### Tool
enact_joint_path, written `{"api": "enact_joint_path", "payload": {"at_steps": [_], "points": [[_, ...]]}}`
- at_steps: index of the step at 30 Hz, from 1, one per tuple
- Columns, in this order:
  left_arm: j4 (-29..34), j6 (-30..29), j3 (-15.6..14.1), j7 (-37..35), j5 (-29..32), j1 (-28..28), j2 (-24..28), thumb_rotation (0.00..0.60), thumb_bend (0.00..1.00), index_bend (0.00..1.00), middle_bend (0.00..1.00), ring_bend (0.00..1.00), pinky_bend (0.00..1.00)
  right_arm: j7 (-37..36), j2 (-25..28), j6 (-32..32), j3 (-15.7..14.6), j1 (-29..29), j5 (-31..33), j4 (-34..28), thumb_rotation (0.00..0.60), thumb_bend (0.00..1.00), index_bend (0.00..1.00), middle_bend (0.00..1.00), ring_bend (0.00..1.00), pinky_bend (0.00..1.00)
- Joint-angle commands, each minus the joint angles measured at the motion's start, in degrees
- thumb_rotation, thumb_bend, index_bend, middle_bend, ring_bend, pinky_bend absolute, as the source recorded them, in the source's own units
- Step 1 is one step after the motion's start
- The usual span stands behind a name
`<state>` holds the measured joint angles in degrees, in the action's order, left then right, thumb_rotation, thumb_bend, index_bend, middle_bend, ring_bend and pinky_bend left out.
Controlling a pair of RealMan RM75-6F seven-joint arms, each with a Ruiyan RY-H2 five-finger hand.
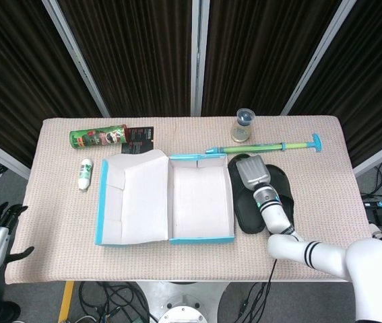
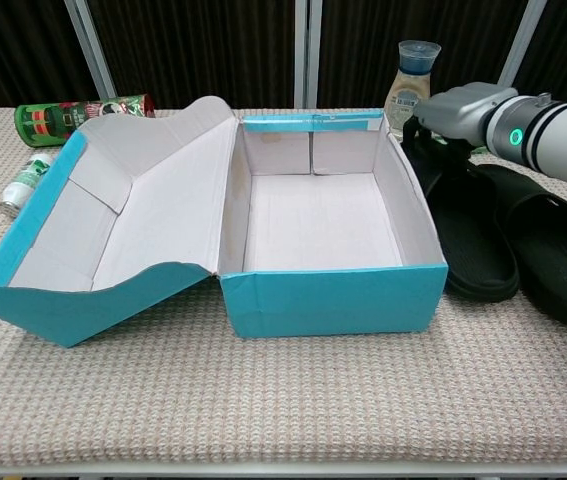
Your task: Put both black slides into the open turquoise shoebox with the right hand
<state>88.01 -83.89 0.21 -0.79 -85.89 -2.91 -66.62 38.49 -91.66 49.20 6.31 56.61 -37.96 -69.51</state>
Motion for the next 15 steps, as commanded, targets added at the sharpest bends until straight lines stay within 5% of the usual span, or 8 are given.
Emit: {"api": "enact_joint_path", "payload": {"at_steps": [1,15], "points": [[0.5,0.1,0.0,0.4,-0.1,-0.1,0.3,0.6,0.03,0.16,0.12,0.04,0.02,-7.2,3.5,-0.3,1.6,-3.1,-6.0,-1.1,0.6,0.28,0.41,0.44,0.67,0.9],[3.2,0.4,0.1,2.7,-0.4,-0.7,1.9,0.6,0.03,0.16,0.12,0.04,0.03,-32.8,12.2,2.7,6.1,-10.6,-21.1,-5.9,0.6,0.28,0.42,0.45,0.65,0.88]]}}
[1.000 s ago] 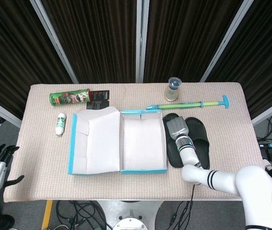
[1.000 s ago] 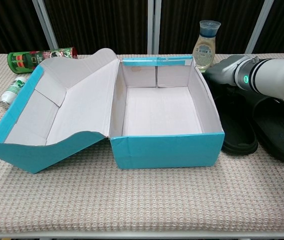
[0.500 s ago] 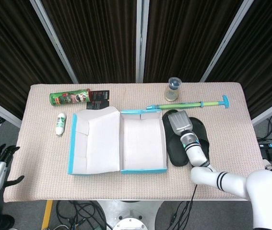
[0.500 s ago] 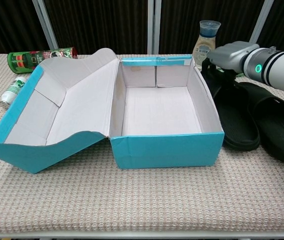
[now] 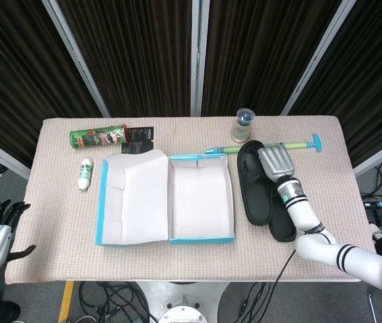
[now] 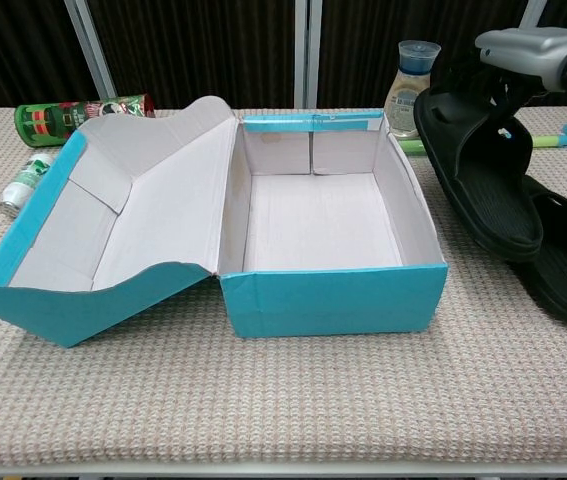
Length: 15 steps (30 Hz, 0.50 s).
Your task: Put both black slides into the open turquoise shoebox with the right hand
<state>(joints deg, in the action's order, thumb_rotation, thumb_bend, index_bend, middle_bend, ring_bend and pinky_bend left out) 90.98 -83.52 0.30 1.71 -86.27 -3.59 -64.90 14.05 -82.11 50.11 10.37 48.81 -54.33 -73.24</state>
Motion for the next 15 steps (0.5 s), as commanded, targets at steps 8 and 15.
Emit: {"api": "enact_joint_path", "payload": {"at_steps": [8,15], "points": [[1.0,-0.4,-0.1,0.6,-0.3,0.1,0.8,0.6,0.03,0.16,0.12,0.04,0.03,-35.2,7.6,2.2,6.4,-6.6,-14.3,-6.5,0.6,0.28,0.43,0.46,0.63,0.88],[1.0,-0.3,-0.2,0.5,-0.3,0.0,0.7,0.6,0.03,0.16,0.12,0.04,0.03,-48.4,3.6,1.6,7.7,-5.4,-18.9,-6.8,0.6,0.28,0.43,0.46,0.62,0.88]]}}
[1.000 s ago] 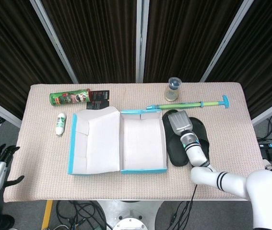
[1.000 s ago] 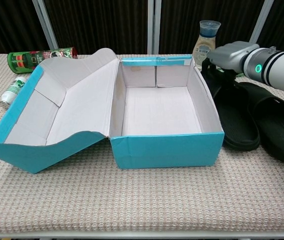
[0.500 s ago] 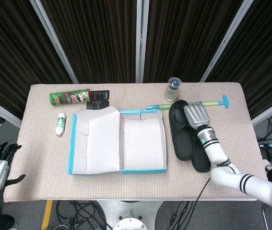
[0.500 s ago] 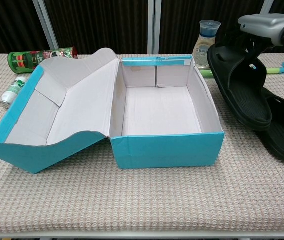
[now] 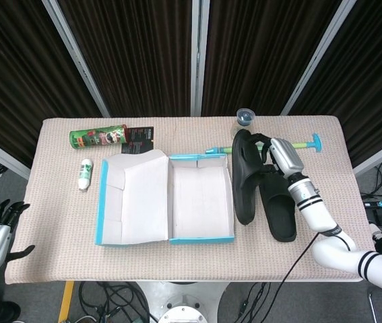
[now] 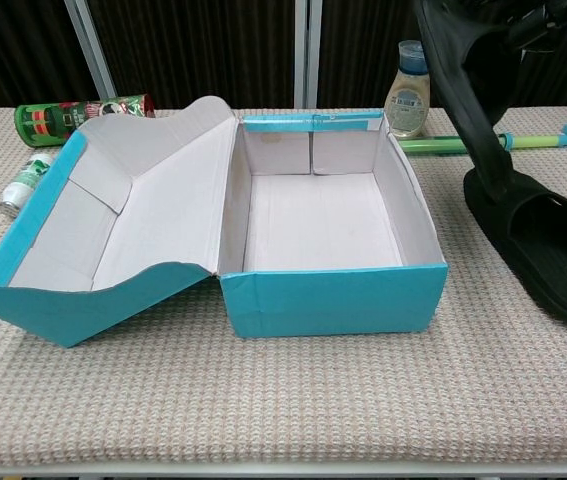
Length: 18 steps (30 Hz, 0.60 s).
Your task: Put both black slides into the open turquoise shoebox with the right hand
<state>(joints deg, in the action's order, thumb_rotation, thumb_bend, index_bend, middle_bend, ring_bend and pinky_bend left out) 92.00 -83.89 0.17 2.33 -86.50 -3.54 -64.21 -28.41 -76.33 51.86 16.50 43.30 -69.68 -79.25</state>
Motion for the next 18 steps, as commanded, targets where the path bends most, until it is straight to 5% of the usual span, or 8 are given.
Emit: {"api": "enact_joint_path", "payload": {"at_steps": [1,9,18], "points": [[-0.1,0.0,-0.1,-0.2,-0.2,0.0,-0.1,0.6,0.03,0.16,0.12,0.04,0.03,-6.5,-3.6,0.0,1.7,0.4,-3.5,-0.3,0.6,0.28,0.43,0.46,0.62,0.88],[-1.2,-0.6,-0.3,-2.0,-0.4,0.4,-0.1,0.6,0.03,0.16,0.12,0.04,0.03,-3.8,-17.0,0.6,3.4,4.4,0.3,6.2,0.6,0.28,0.43,0.46,0.62,0.87],[-2.8,-0.9,-0.6,-4.4,-0.4,0.9,-0.5,0.6,0.03,0.16,0.12,0.04,0.03,1.1,-26.4,1.3,5.4,7.5,3.6,11.8,0.6,0.28,0.44,0.45,0.61,0.86]]}}
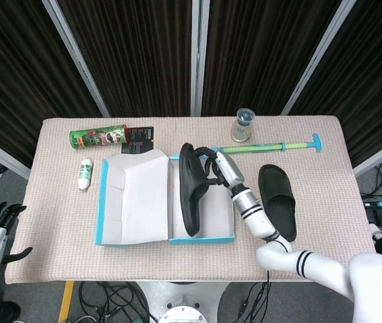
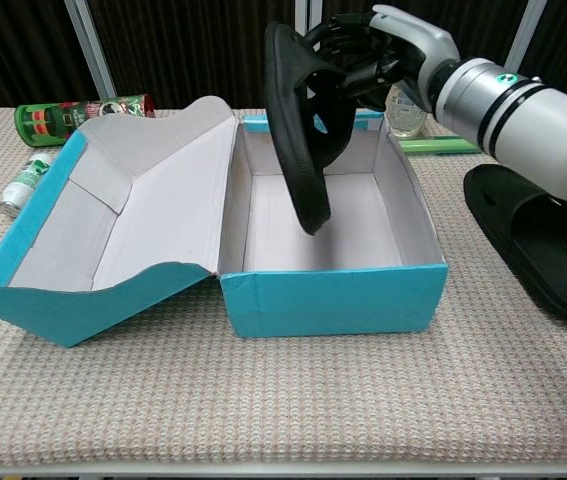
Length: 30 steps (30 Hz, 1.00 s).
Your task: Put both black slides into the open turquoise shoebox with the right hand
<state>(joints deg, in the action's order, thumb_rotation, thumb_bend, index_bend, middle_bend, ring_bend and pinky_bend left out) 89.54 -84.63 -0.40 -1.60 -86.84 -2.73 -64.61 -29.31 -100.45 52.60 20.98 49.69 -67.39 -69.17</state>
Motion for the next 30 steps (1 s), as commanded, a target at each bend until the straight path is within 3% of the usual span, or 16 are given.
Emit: {"api": "enact_joint_path", "payload": {"at_steps": [1,17,30], "points": [[-0.4,-0.1,0.0,-0.7,-0.1,0.1,-0.1,0.6,0.03,0.16,0.12,0.04,0.03,2.8,-3.0,0.7,1.1,1.3,1.7,2.2,0.6,0.28,0.44,0.45,0.61,0.86],[-1.9,0.3,-0.2,-3.0,-0.6,-0.2,-0.7,0.6,0.03,0.16,0.12,0.04,0.03,10.2,-14.3,0.1,3.8,5.3,5.6,11.9,0.6,0.28,0.44,0.44,0.6,0.86],[-2.6,0.8,-0.6,-4.9,-0.8,-0.2,-0.9,0.6,0.03,0.16,0.12,0.04,0.03,10.8,-16.2,0.1,2.1,4.3,3.1,15.2,0.6,0.28,0.44,0.44,0.6,0.86]]}}
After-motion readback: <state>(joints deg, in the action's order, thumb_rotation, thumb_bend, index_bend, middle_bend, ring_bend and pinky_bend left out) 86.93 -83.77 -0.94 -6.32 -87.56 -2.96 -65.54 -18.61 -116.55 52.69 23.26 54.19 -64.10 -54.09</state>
